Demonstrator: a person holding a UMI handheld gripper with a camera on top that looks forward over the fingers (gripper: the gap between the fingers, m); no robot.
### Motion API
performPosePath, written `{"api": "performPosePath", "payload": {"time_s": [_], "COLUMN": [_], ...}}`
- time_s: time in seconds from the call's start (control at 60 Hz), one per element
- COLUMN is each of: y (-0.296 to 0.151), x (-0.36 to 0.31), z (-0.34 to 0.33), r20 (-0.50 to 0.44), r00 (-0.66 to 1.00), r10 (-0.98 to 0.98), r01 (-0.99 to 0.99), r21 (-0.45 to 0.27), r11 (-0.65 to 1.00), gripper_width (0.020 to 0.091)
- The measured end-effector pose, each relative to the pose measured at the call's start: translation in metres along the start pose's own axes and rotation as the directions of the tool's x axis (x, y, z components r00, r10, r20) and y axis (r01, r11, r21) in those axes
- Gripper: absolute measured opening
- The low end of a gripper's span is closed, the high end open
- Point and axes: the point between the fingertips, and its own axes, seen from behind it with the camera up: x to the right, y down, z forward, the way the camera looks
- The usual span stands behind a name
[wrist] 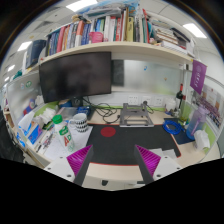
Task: Pour water
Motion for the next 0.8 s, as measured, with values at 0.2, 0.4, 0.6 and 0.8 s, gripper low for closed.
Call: {"api": "performPosePath", "payload": {"time_s": [0.2,0.4,0.6,0.8], "y": [0.048,0.057,0.042,0.023], "x": [-0.088,-0.168,-0.185,-0.191], "z": [0.02,0.058,0.115,0.157], "r20": [0.102,0.14,0.077,0.043], "r00": [0.995,0.99,0.997,0.998], "r10": [0.006,-0.021,0.003,-0.037], "r01": [-0.003,0.016,-0.009,0.03], "r21": [-0.025,0.038,0.081,0.162], "r11": [1.0,0.999,0.997,0.986], "gripper_width": [0.0852,0.0854,0.0854,0.0782]}}
